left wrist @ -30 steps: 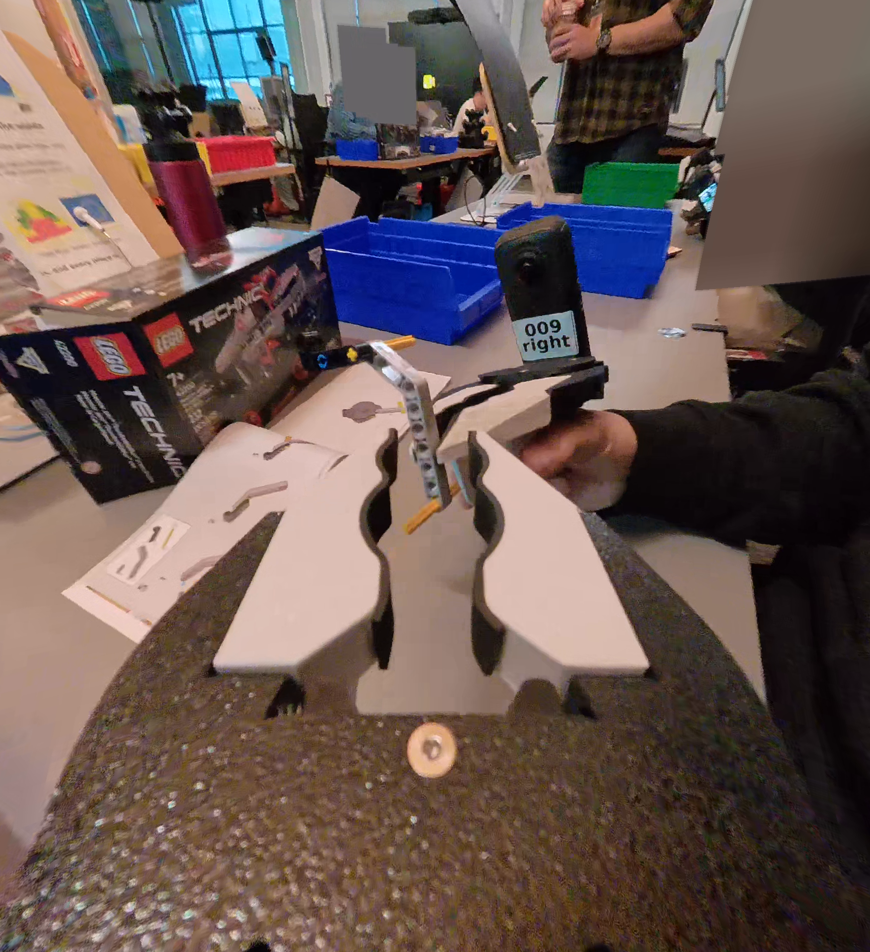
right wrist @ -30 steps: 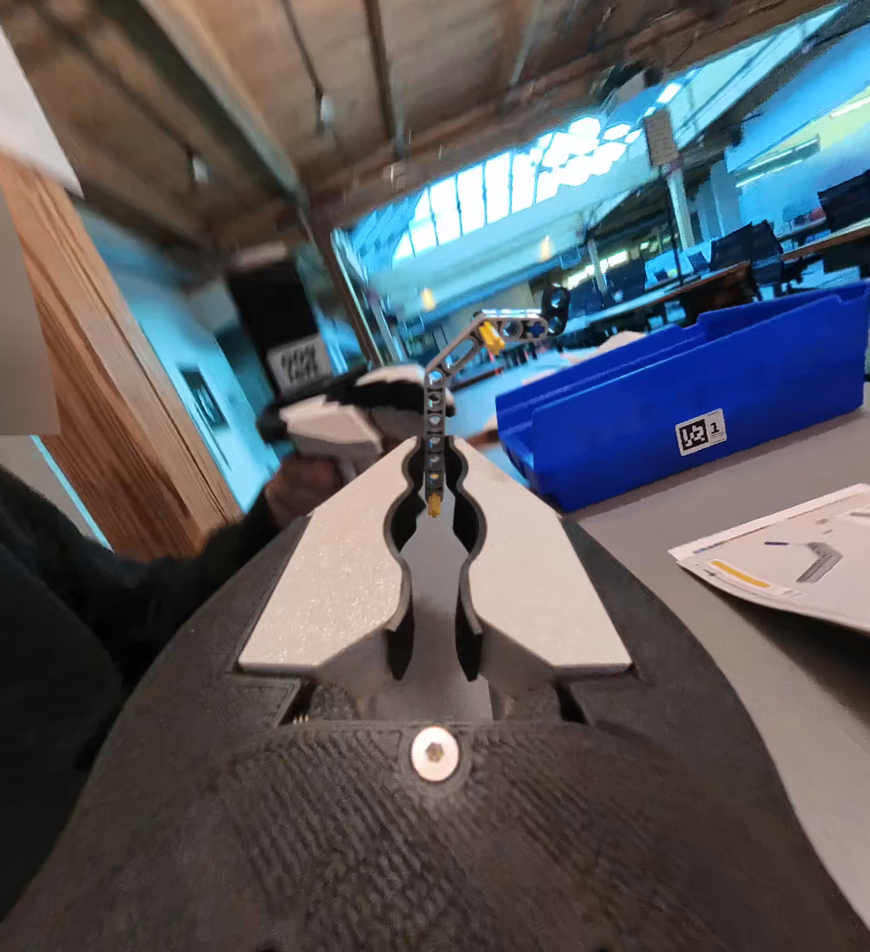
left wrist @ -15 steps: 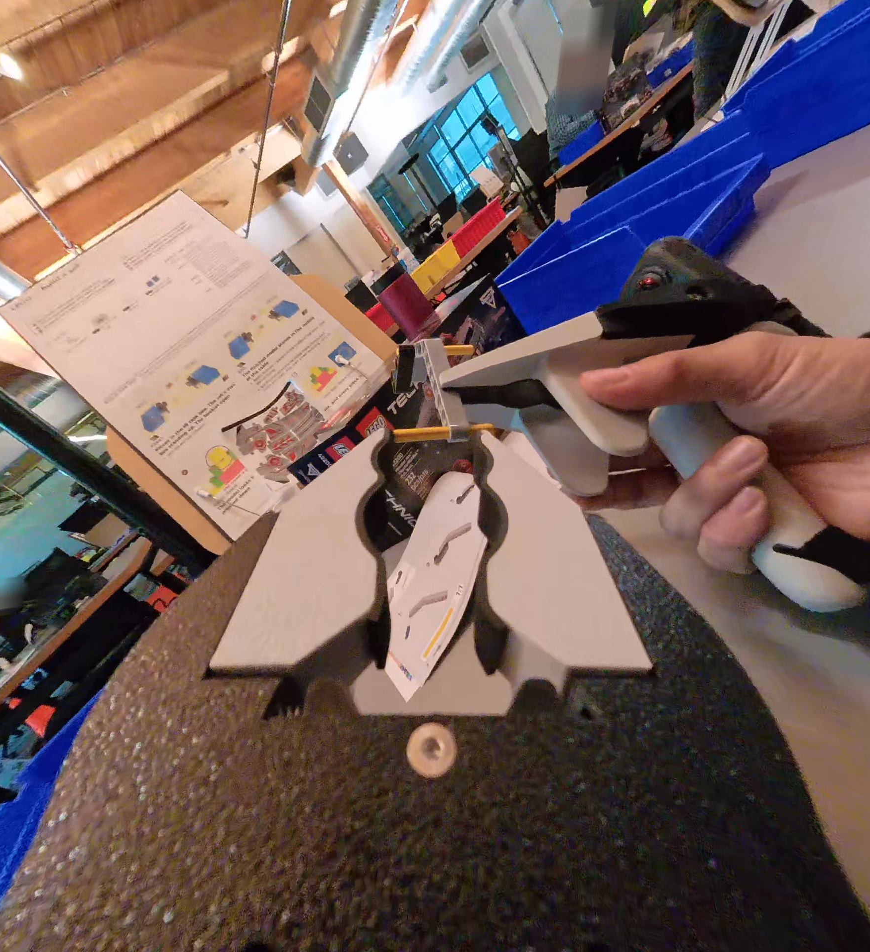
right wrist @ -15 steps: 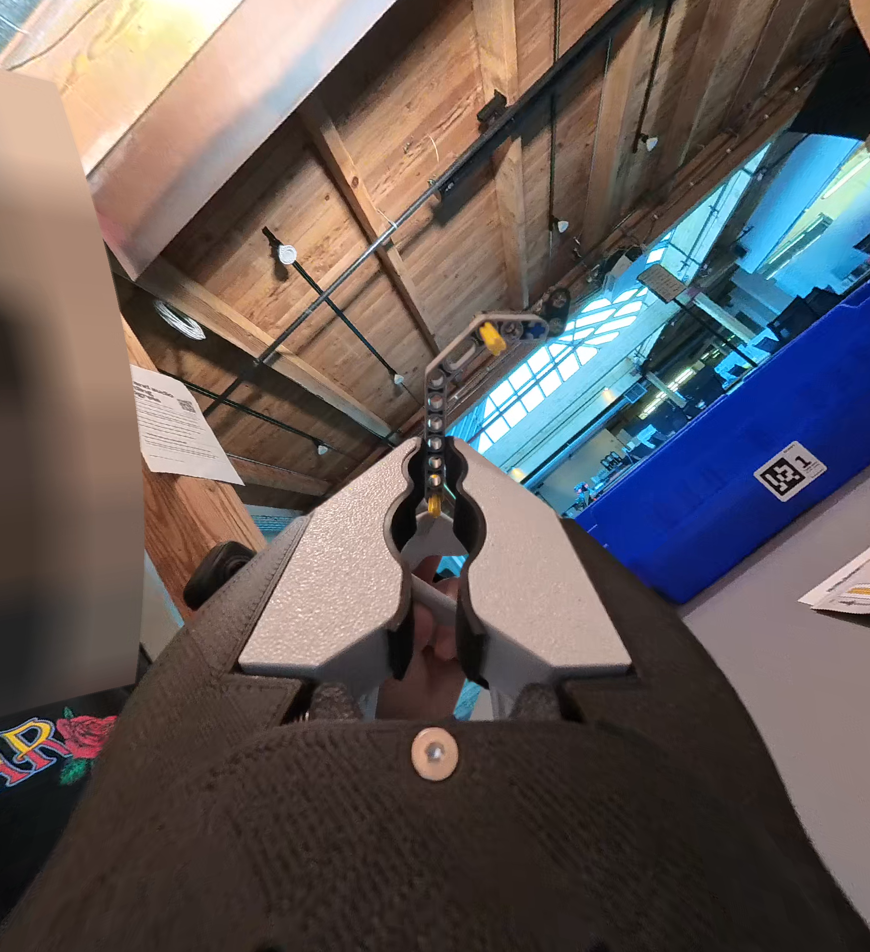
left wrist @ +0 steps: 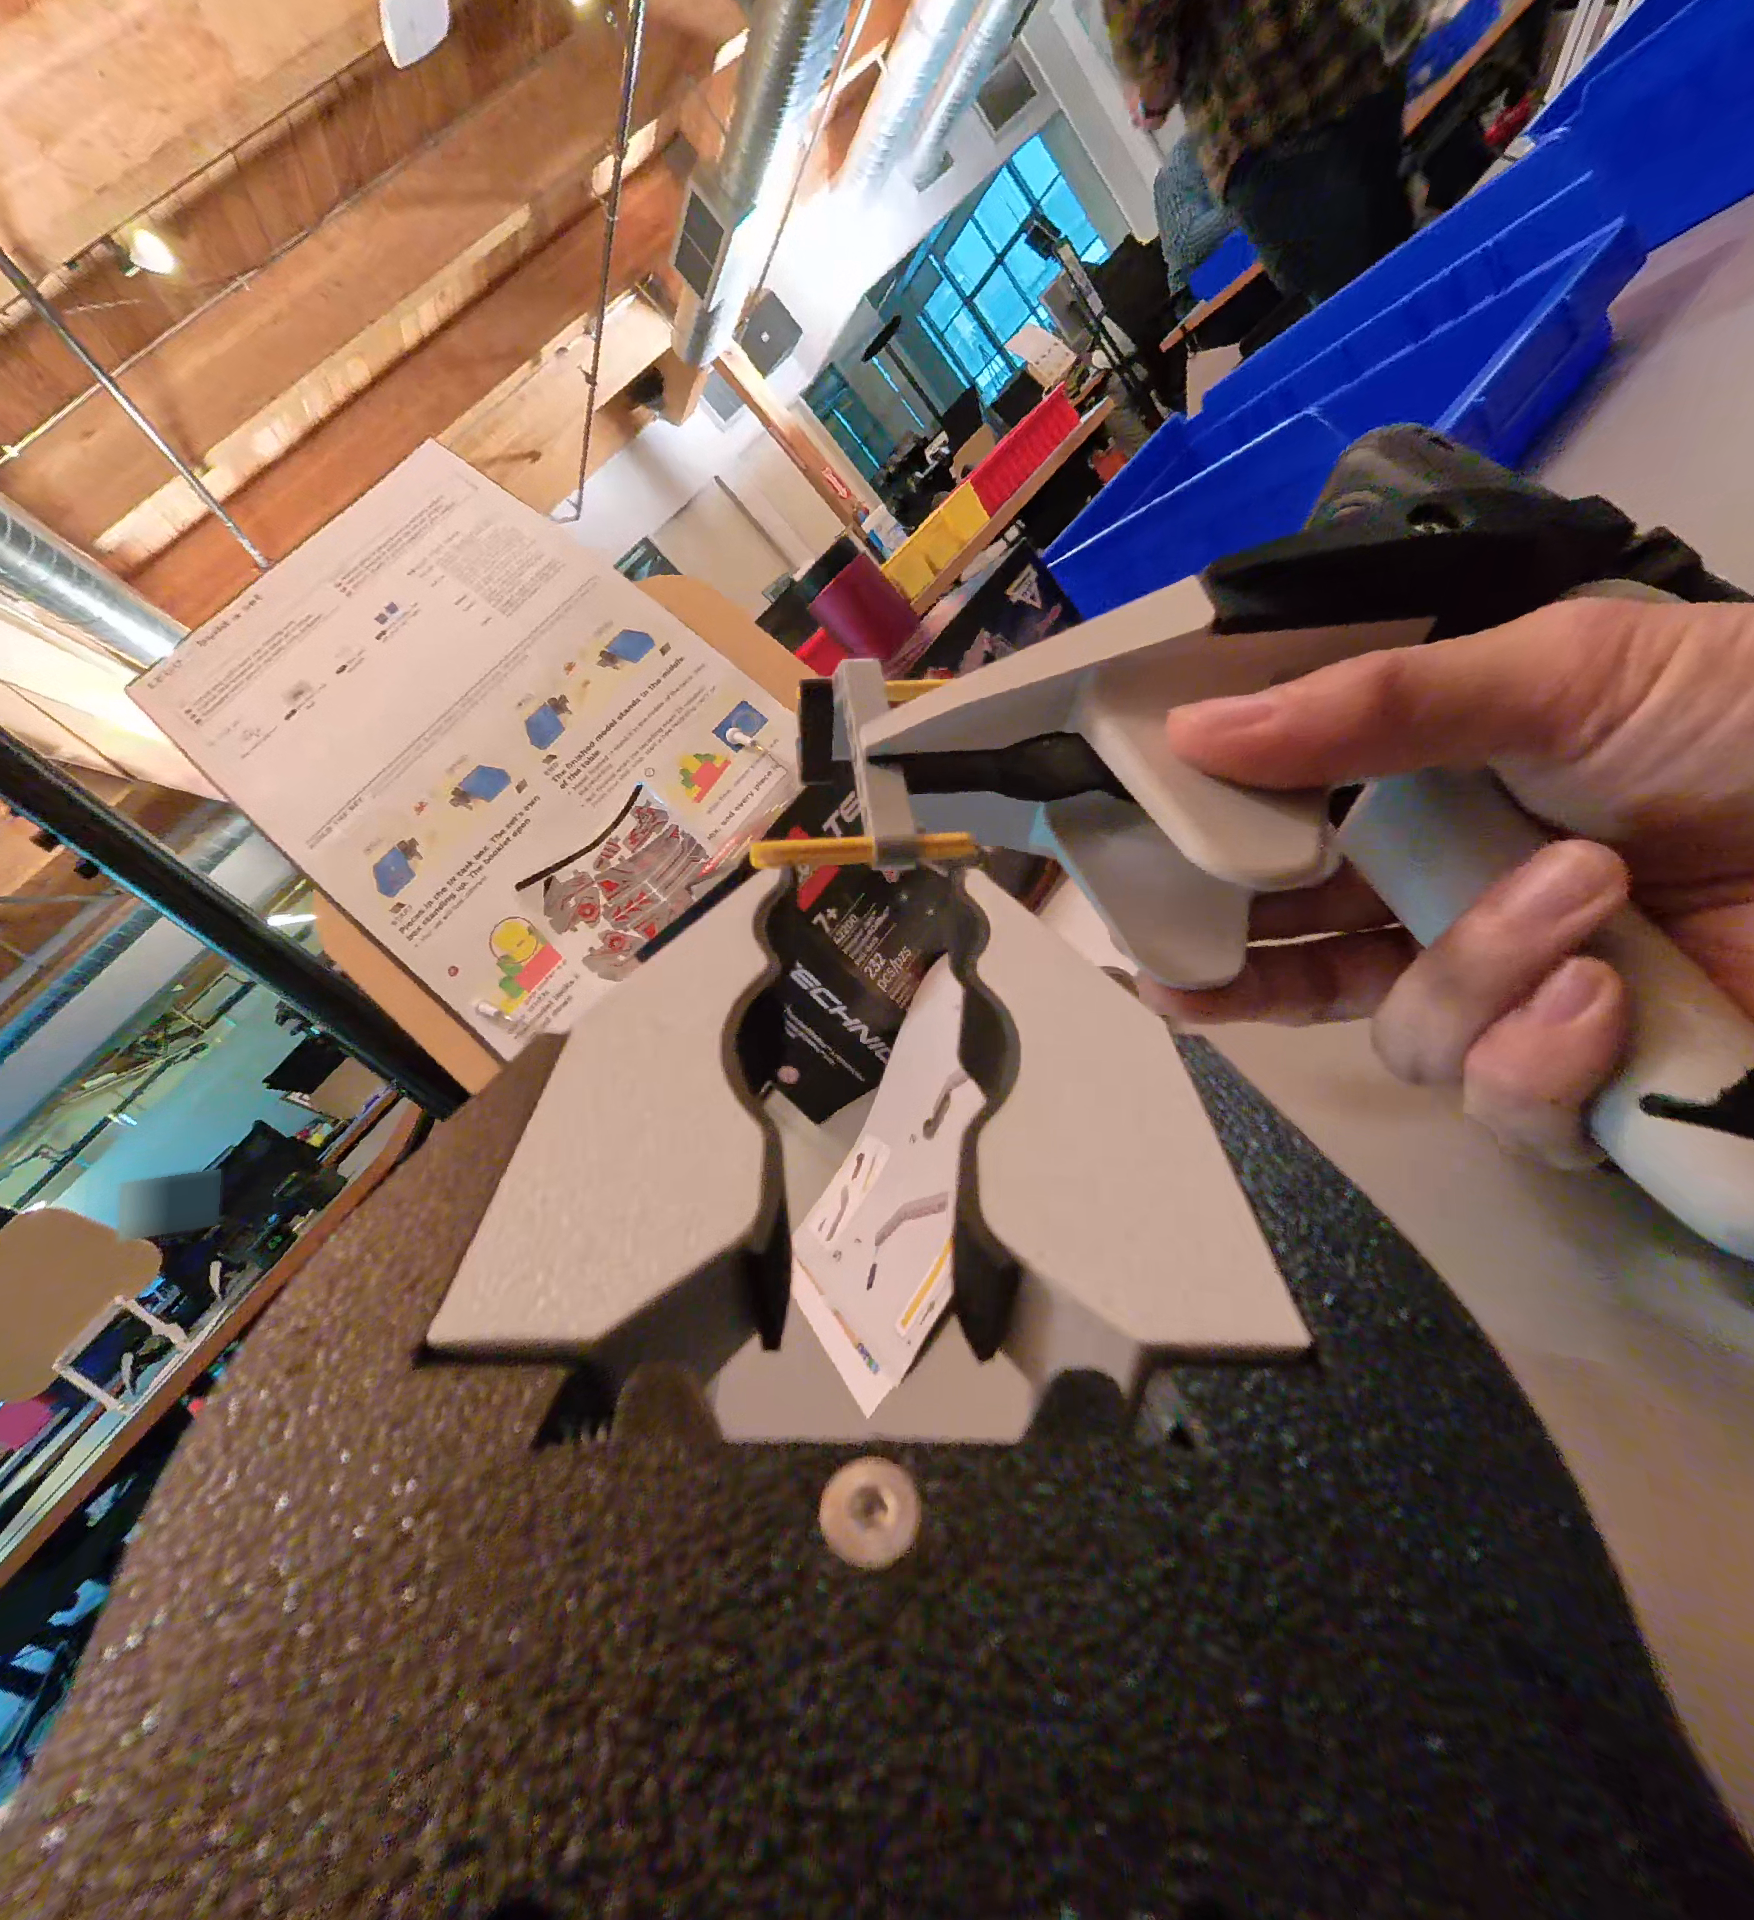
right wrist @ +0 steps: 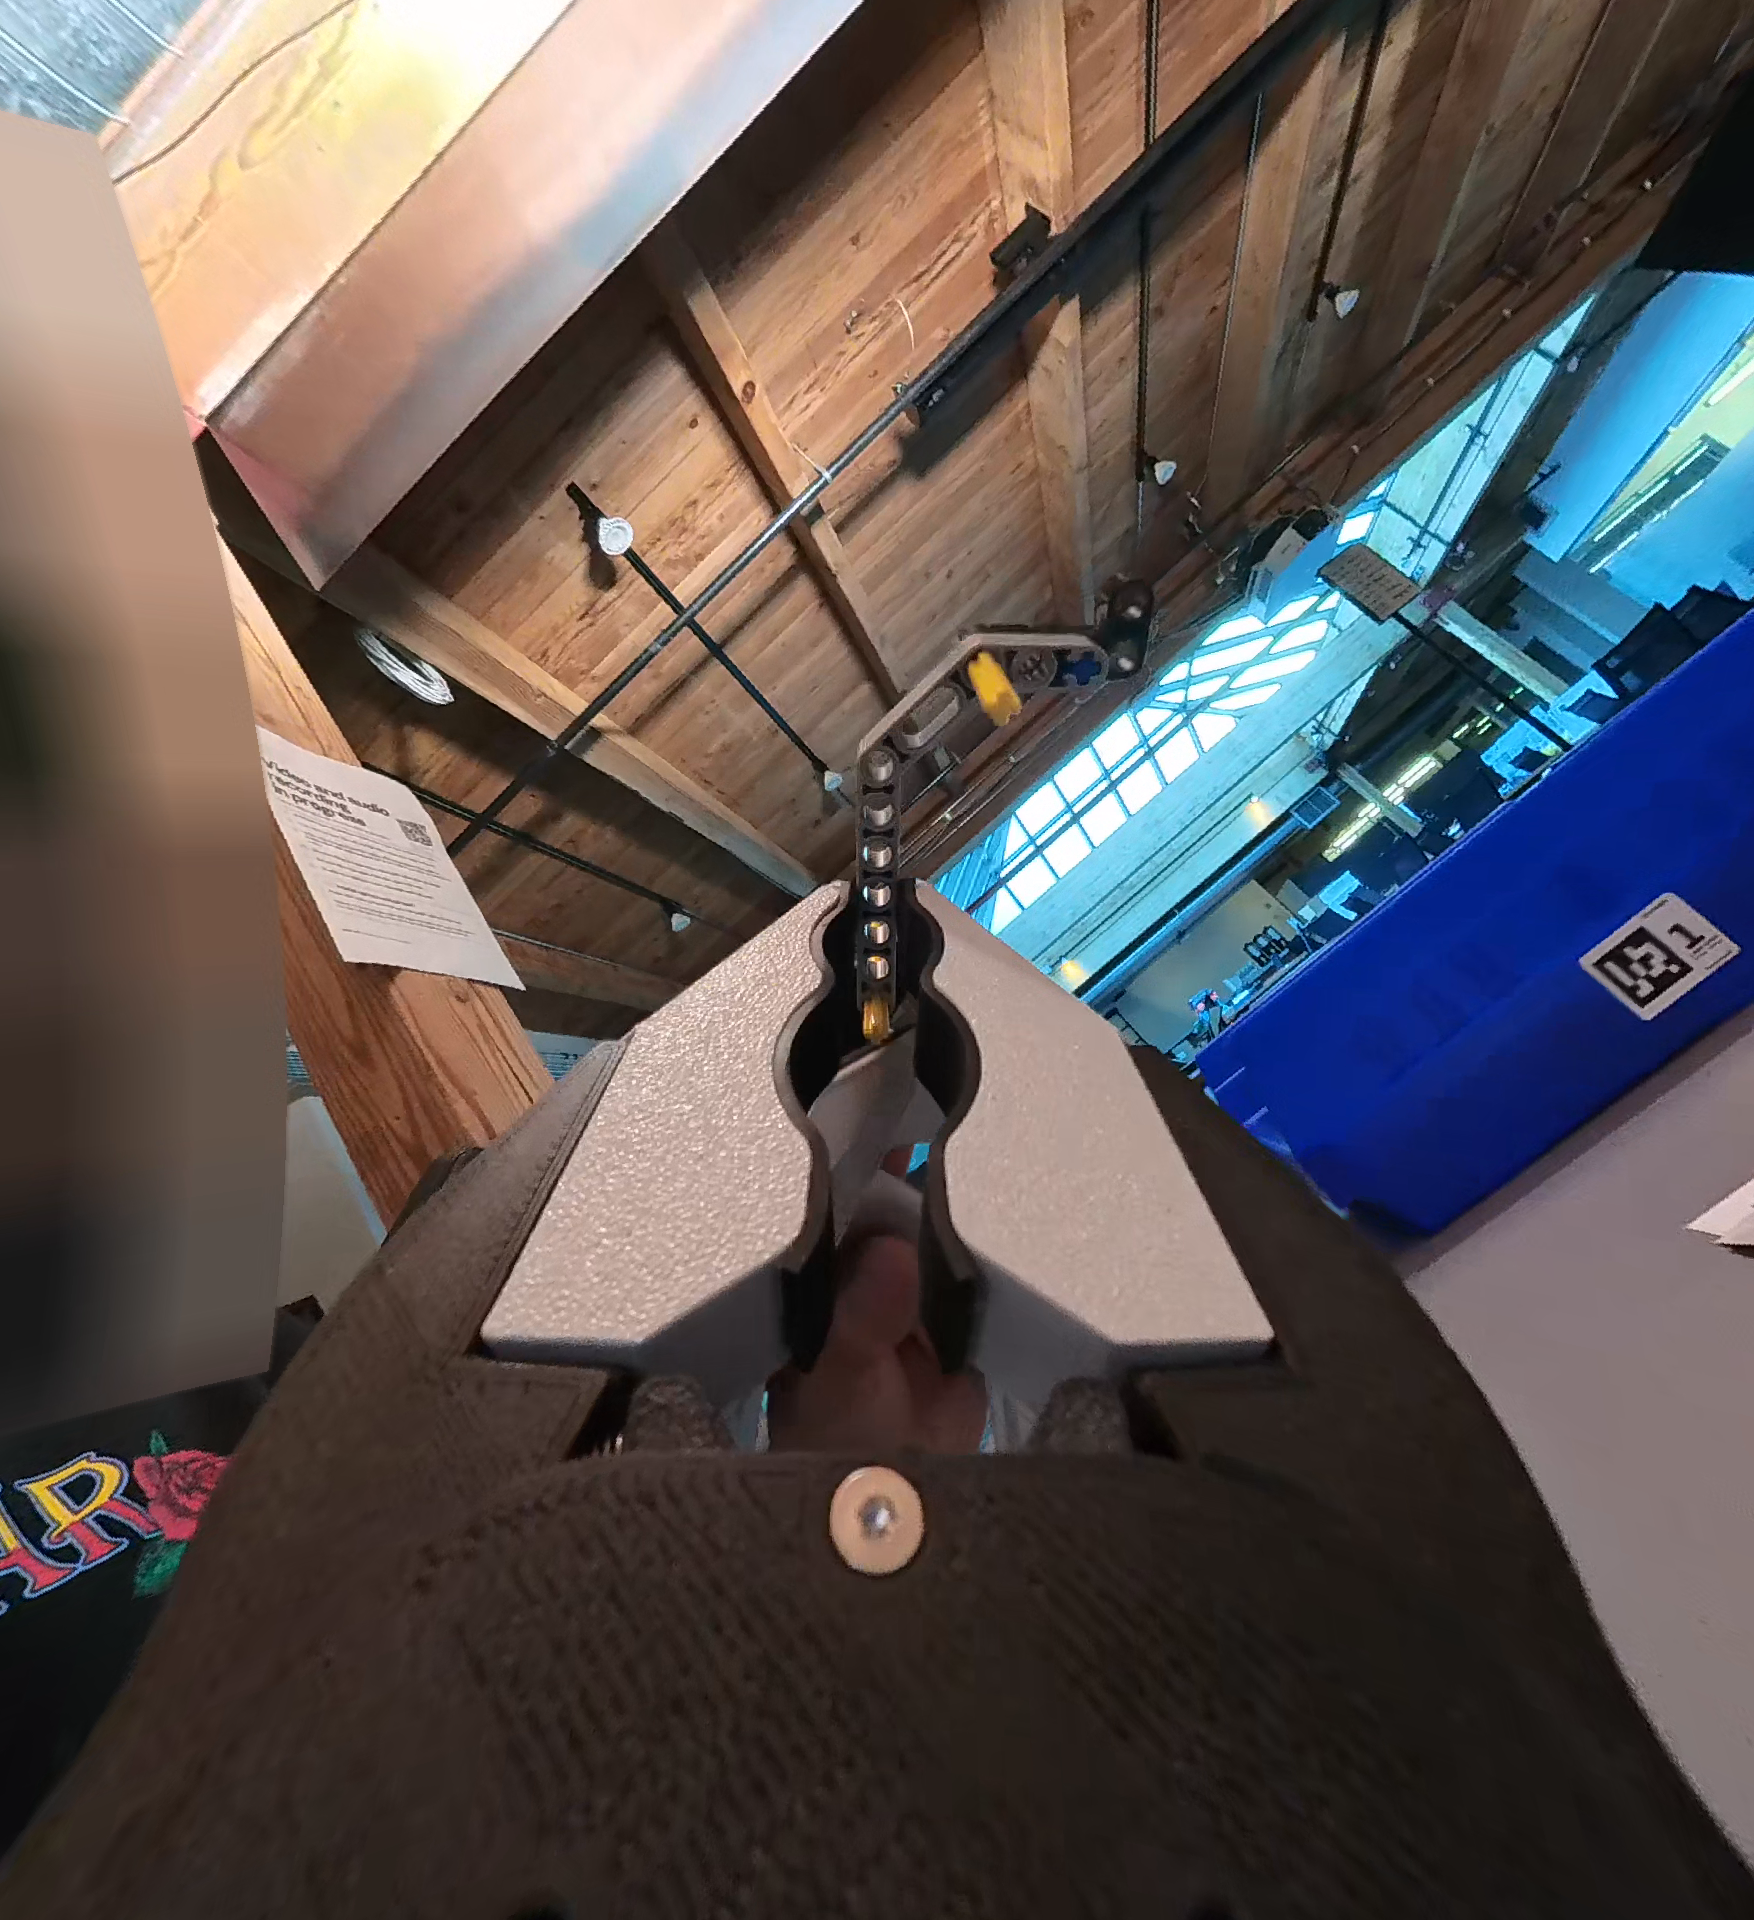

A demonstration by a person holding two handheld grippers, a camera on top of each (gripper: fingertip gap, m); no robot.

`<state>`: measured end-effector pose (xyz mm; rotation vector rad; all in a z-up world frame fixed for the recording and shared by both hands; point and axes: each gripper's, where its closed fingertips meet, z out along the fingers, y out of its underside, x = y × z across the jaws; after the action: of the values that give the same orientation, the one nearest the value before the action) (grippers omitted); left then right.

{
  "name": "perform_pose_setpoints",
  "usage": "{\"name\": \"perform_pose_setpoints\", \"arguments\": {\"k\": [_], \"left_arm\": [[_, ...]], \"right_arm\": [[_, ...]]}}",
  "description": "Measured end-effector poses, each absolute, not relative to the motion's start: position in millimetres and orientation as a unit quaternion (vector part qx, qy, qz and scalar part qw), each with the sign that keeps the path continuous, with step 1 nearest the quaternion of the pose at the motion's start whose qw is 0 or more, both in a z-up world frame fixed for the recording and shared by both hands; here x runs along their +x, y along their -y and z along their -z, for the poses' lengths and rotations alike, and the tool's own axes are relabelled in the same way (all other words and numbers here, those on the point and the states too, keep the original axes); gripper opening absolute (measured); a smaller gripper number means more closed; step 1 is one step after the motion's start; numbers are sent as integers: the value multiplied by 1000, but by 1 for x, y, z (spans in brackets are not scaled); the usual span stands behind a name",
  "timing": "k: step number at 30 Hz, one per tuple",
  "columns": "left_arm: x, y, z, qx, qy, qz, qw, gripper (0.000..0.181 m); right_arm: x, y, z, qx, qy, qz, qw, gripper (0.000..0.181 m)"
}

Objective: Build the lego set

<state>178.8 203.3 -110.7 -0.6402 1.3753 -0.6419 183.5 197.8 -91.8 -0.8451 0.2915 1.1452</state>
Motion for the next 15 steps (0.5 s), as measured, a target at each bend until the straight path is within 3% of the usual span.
{"name": "perform_pose_setpoints", "arguments": {"k": [1, 15], "left_arm": [[178, -205, 109, -284, -606, 283, 687, 19], [174, -204, 102, -265, -606, 292, 691, 28]], "right_arm": [[183, -198, 92, -386, -133, -524, 748, 5], [188, -198, 94, -388, -140, -520, 748, 5]]}}
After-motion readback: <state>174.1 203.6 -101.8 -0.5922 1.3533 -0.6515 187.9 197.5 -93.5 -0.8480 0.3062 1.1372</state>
